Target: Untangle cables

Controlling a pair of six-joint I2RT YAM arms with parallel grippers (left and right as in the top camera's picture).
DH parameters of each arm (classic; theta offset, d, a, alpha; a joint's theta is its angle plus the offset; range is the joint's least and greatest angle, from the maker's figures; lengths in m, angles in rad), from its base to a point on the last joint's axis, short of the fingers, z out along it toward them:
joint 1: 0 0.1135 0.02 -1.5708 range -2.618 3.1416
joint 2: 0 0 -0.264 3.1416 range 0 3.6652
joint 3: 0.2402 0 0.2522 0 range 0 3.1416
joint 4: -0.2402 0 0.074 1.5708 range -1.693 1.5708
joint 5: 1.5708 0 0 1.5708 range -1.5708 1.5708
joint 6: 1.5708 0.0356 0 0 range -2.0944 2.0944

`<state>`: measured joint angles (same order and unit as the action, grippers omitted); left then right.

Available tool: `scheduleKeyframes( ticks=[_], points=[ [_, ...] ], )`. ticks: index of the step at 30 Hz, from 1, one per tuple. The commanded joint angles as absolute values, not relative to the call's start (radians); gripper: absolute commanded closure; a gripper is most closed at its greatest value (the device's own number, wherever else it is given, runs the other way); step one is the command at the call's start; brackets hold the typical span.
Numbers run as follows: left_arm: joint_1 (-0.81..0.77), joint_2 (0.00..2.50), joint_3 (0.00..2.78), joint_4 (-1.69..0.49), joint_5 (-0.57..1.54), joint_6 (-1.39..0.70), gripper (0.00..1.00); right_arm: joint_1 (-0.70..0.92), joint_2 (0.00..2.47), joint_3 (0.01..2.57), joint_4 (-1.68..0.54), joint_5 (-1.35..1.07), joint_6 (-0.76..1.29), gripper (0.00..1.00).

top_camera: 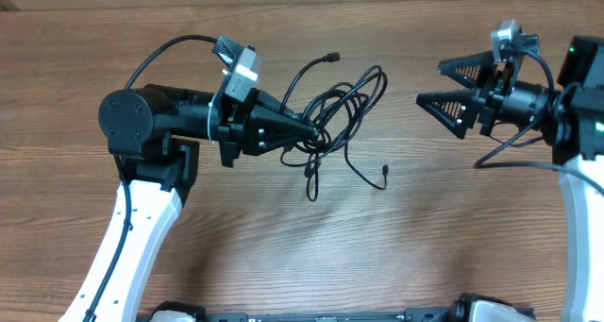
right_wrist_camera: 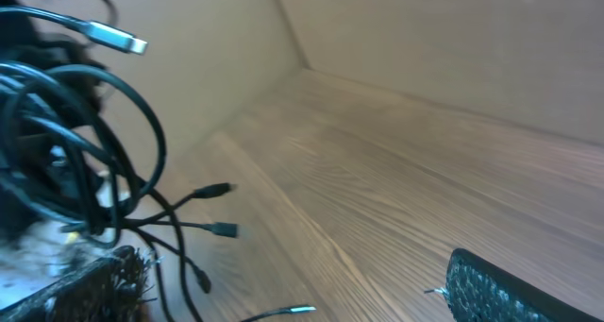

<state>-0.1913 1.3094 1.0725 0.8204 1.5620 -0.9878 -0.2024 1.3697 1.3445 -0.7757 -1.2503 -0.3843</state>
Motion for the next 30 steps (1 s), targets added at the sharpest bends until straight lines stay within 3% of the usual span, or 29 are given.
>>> scheduleKeyframes(
  ticks=[1,7,30],
  points=[
    [-0.224,1.294,1.084,0.829,1.579,-0.926,0.96,-0.204,1.430,1.348,-0.752,-1.412,-0.428,0.00],
    [-0.243,1.294,1.084,0.828,1.578,-0.912,0.96,-0.203,1.492,1.348,-0.721,-1.570,-0.427,0.00],
    [-0.307,1.300,1.084,0.822,1.508,-0.833,0.96,-0.152,1.493,1.348,-0.738,-1.570,-0.417,0.00]
  ],
)
